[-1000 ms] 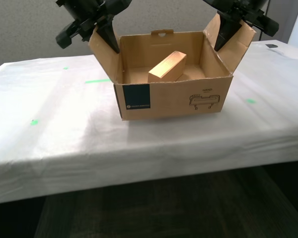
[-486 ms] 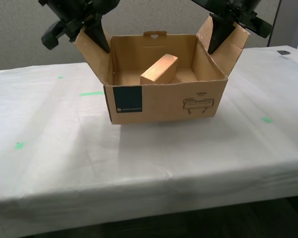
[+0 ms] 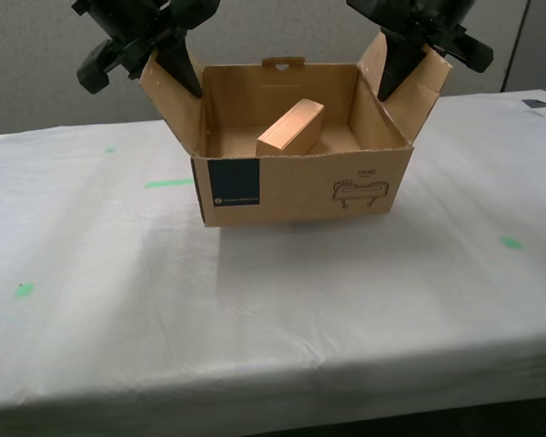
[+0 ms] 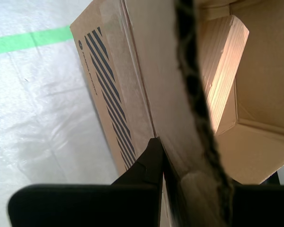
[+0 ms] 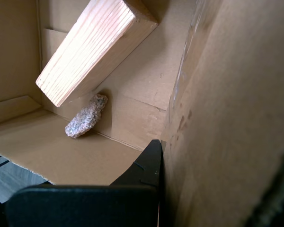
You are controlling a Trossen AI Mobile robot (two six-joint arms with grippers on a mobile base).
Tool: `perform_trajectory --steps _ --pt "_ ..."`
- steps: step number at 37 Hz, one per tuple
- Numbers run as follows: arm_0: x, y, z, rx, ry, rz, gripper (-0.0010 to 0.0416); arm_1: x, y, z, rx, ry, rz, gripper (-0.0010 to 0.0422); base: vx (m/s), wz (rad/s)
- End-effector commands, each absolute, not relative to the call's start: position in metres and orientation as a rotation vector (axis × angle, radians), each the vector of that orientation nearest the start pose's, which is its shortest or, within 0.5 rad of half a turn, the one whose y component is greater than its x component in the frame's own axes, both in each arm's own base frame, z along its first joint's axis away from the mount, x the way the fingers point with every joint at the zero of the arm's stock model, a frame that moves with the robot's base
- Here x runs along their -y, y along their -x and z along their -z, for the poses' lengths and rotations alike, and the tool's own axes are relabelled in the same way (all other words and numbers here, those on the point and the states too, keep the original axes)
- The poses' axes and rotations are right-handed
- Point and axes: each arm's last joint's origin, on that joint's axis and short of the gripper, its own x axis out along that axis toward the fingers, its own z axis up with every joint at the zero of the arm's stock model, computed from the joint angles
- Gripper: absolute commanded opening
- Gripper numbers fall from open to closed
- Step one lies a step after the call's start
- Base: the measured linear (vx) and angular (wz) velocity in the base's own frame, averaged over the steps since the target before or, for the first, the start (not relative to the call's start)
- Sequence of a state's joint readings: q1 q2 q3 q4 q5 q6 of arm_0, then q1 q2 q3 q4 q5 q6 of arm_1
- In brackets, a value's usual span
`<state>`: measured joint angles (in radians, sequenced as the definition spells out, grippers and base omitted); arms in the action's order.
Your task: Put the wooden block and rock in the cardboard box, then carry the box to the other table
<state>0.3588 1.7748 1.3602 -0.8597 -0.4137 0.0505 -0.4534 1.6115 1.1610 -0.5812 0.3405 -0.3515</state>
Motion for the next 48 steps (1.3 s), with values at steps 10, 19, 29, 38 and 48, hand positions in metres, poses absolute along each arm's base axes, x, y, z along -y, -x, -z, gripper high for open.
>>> perform_trajectory --steps 10,19,29,38,48 --pt "-0.139 -0.329 -0.23 -1.27 -0.161 -0.615 -0.0001 0.15 -0.301 -0.223 -1.147 0.227 0.545 -0.0001 0.078 0.183" --pt "-0.141 -0.334 -0.232 -1.233 -0.214 -0.573 -0.0001 0.153 -0.313 -0.213 -1.132 0.196 0.581 -0.0001 0.037 0.128" --pt "-0.139 -0.336 -0.231 -1.214 -0.177 -0.494 -0.0001 0.165 -0.337 -0.211 -1.161 0.221 0.607 -0.0001 0.0 0.017" --pt "-0.137 -0.348 -0.216 -1.233 -0.156 -0.43 -0.0001 0.163 -0.333 -0.211 -1.189 0.198 0.565 -0.0001 0.0 0.0" --pt "-0.14 -0.357 -0.19 -1.316 -0.153 -0.398 -0.0001 0.162 -0.337 -0.205 -1.186 0.173 0.531 -0.0001 0.0 0.0"
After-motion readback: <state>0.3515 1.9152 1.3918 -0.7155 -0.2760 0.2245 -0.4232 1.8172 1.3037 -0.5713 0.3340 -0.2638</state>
